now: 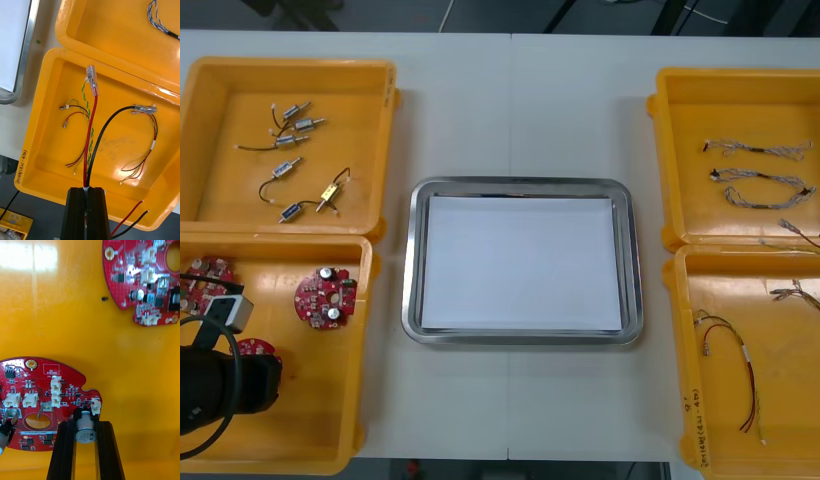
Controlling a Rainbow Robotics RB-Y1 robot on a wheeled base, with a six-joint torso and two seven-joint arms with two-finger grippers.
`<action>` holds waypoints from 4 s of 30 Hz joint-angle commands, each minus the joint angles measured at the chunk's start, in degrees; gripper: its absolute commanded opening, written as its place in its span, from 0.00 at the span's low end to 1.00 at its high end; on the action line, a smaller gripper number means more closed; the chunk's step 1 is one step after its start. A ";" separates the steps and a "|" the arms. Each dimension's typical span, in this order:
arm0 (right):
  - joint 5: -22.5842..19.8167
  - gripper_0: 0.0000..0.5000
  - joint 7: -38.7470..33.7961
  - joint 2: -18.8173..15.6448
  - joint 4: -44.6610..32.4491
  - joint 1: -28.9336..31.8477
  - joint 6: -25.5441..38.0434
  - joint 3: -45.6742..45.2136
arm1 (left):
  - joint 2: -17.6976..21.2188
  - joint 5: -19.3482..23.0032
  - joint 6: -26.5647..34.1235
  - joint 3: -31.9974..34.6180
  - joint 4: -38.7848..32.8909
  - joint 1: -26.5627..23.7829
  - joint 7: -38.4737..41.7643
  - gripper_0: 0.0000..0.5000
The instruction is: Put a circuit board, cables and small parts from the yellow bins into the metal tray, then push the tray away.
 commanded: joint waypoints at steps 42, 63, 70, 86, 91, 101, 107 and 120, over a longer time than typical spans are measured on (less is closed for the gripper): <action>2.94 0.00 5.00 1.14 -2.45 -2.23 -0.71 0.52 | 4.92 2.98 0.99 -3.53 6.85 -11.30 5.98 0.01; 2.76 0.00 5.00 1.23 -2.19 -2.23 -0.71 0.52 | 5.19 3.95 0.99 -2.39 6.06 -11.12 6.07 1.00; 2.59 0.00 4.91 1.23 -2.10 -2.23 -0.71 0.52 | 5.80 4.65 2.75 -0.54 3.69 -10.60 6.15 1.00; 2.41 0.00 4.64 1.41 -2.01 -2.23 -0.71 0.52 | 8.97 5.18 -7.89 -0.19 2.02 -1.90 4.84 1.00; 2.41 0.00 4.56 1.41 -2.01 -2.23 -0.71 0.52 | 10.02 5.00 -10.70 -0.98 2.02 -0.05 4.75 1.00; 2.24 0.00 4.47 1.41 -1.93 -2.23 -0.63 0.52 | 11.07 4.04 -11.84 -2.74 2.37 0.56 5.36 1.00; 2.24 0.00 4.56 1.41 -1.75 -2.23 -0.63 0.52 | 11.16 3.51 -12.19 -4.06 3.33 0.13 5.45 1.00; 2.24 0.00 4.56 1.58 -1.57 -2.23 -0.63 0.52 | 11.25 1.66 -14.04 -7.13 5.88 -1.28 5.63 1.00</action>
